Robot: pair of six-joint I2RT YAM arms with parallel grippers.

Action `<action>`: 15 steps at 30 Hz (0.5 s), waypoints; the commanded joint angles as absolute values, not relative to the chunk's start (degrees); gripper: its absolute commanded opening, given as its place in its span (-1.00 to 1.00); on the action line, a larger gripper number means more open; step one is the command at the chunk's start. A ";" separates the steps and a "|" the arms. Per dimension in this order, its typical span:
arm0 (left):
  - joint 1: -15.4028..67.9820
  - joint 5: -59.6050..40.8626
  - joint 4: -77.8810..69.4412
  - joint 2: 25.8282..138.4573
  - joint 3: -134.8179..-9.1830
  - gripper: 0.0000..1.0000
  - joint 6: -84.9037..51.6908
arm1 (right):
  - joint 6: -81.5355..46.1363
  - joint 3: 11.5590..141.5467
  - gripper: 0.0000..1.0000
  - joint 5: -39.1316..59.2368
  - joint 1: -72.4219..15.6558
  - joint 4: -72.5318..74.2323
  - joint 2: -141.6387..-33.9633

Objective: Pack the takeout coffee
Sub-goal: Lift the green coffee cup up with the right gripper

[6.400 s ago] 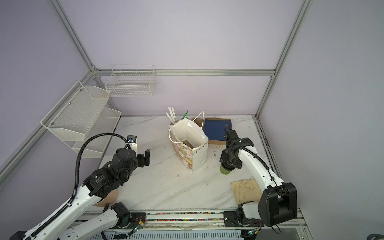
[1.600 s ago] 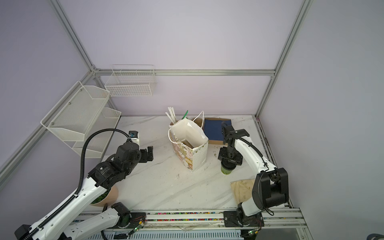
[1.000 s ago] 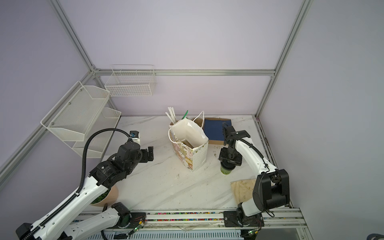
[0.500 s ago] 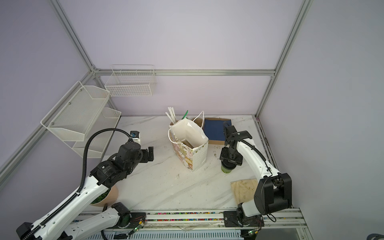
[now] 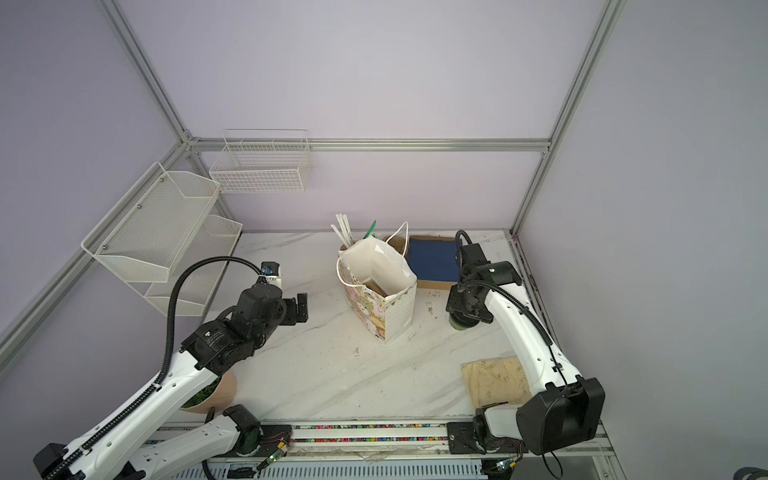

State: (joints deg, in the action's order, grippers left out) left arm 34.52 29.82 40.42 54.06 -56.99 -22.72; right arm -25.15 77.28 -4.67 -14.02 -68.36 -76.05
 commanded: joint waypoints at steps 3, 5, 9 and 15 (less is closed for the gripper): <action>34.28 30.67 39.99 53.88 -56.95 0.99 -21.53 | -24.61 82.35 0.38 -6.24 -14.29 -71.27 -73.82; 34.28 30.67 39.99 53.88 -56.95 1.00 -21.53 | -24.59 84.31 0.38 -6.69 -14.53 -71.95 -73.38; 34.26 30.63 39.99 53.72 -56.95 0.99 -21.53 | -24.18 88.19 0.38 -6.36 -15.17 -72.16 -72.35; 34.26 30.60 39.99 53.61 -56.95 0.99 -21.53 | -23.52 92.95 0.38 -4.75 -15.83 -71.20 -70.69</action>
State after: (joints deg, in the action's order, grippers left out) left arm 34.50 29.85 40.42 54.06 -56.99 -22.72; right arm -24.56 90.43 -4.99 -15.31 -69.97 -72.03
